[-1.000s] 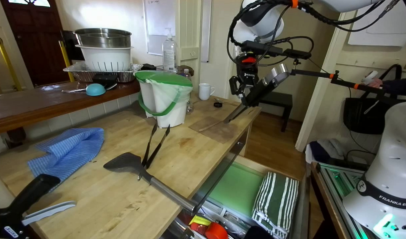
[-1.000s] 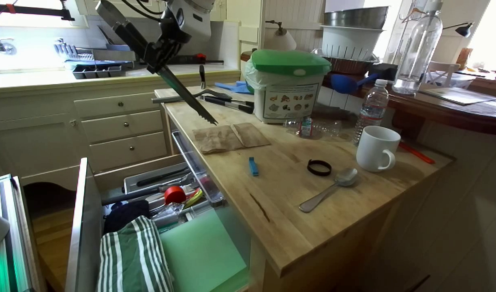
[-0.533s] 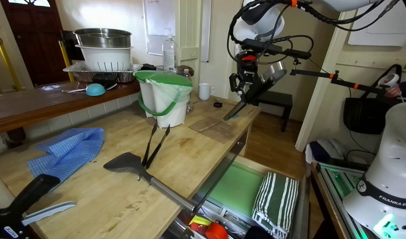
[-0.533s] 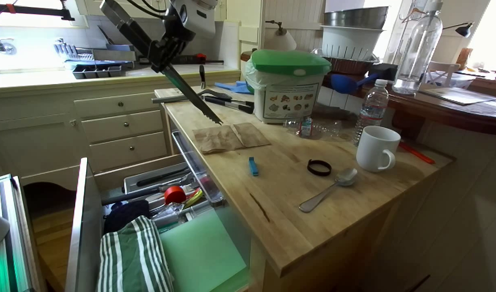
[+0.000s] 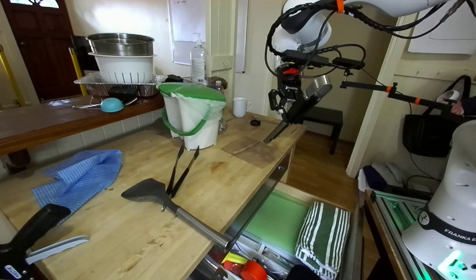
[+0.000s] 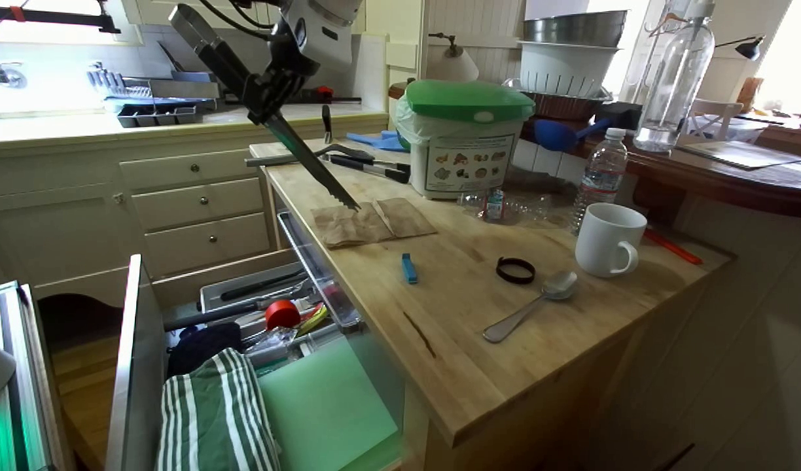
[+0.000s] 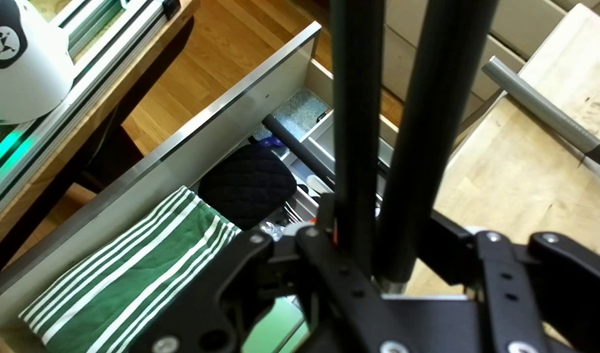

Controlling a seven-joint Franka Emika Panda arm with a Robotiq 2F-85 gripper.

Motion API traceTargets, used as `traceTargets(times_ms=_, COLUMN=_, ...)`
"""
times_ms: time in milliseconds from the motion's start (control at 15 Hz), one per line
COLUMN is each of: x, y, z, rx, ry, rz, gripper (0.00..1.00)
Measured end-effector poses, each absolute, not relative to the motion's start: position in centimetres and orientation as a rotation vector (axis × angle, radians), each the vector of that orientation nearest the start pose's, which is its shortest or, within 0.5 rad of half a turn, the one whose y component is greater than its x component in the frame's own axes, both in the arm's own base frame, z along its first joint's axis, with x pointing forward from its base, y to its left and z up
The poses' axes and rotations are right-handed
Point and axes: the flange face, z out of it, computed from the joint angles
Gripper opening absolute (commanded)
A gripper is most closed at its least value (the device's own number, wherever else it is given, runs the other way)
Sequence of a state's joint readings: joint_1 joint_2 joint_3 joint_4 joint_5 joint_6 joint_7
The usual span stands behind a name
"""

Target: Move the serrated tongs to the right.

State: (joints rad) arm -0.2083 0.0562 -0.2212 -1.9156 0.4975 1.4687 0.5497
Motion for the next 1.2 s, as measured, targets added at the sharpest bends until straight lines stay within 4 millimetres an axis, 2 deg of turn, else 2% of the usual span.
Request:
traceTargets(times_ms=400, x=49.5, y=-16.9, z=43.6, rx=-2.231, ry=1.333, rz=0.724, gripper=0.14)
traceTargets(times_ms=467, x=49.6, y=-16.9, z=43.5, rx=-2.230, ry=1.334, rz=0.727, gripper=0.35)
traceTargets(times_ms=800, x=49.6, y=-16.9, z=43.4, rx=-2.224, ry=1.348, rz=0.733, gripper=0.80)
traceTargets(times_ms=867, x=49.6, y=-16.9, z=43.4, rx=-2.223, ry=1.350, rz=0.734, gripper=0.43)
traceTargets(times_ms=933, x=49.6, y=-16.9, z=43.4, rx=-2.223, ry=1.351, rz=0.734, gripper=0.48)
traceTargets(times_ms=1000, x=49.6, y=-16.9, z=43.4, rx=-2.223, ry=1.352, rz=0.733, gripper=0.48)
traceTargets(times_ms=1200, x=49.6, y=-17.0, z=43.4, rx=-2.221, ry=1.356, rz=0.735, gripper=0.27)
